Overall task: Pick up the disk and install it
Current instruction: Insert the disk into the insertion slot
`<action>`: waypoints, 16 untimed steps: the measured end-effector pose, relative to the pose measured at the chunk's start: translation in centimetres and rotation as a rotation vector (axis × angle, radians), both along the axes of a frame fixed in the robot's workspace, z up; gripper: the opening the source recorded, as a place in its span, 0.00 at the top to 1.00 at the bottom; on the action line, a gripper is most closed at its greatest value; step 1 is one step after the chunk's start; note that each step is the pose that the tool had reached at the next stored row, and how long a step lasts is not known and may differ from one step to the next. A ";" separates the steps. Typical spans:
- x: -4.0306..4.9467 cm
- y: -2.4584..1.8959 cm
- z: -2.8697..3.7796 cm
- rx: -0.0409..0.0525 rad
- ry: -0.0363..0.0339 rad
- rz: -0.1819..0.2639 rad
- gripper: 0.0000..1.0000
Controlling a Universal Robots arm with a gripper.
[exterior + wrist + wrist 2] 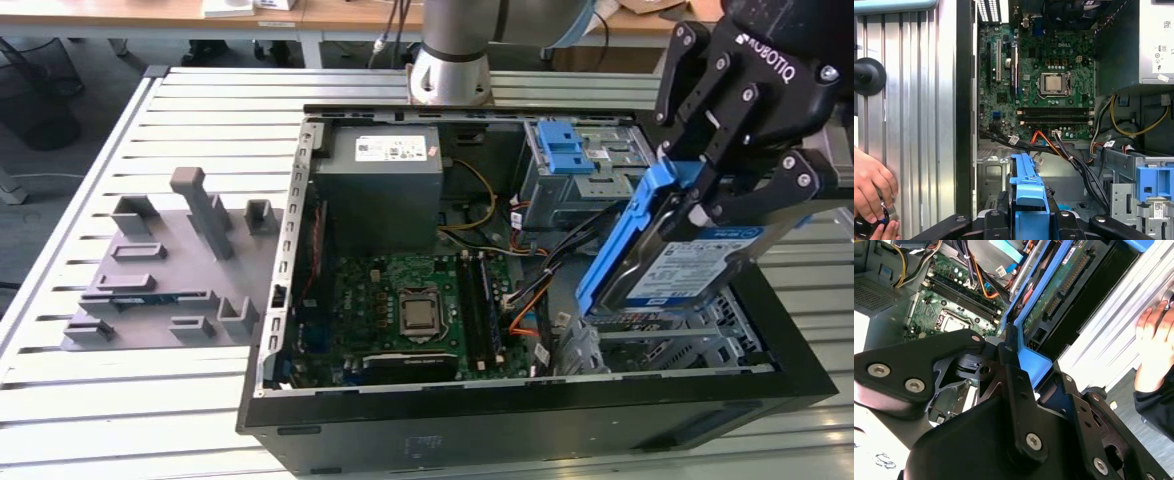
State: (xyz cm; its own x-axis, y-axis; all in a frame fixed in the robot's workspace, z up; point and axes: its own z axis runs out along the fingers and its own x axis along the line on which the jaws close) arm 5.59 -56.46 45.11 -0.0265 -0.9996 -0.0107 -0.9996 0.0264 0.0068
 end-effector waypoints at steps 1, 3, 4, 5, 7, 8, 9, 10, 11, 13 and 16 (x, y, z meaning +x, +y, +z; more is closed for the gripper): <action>0.10 0.00 -0.04 0.0000 0.0000 0.000 0.64; 0.32 0.00 -0.10 0.0000 0.0000 0.000 0.64; 0.44 0.00 -0.14 0.0000 0.0000 0.000 0.64; 0.54 0.00 -0.17 0.0000 0.0000 0.000 0.64; 0.71 0.00 -0.25 0.0001 0.0000 0.000 0.64; 0.79 0.00 -0.28 0.0000 0.0000 0.000 0.64; 0.87 0.00 -0.32 0.0000 0.0000 0.000 0.64; 0.95 0.00 -0.36 0.0000 0.0000 0.000 0.64; 1.02 0.00 -0.41 0.0000 0.0000 0.000 0.64; 1.14 -0.02 -0.52 0.0001 0.0000 0.000 0.64; 1.20 -0.12 -0.67 -0.0002 0.0001 0.000 0.64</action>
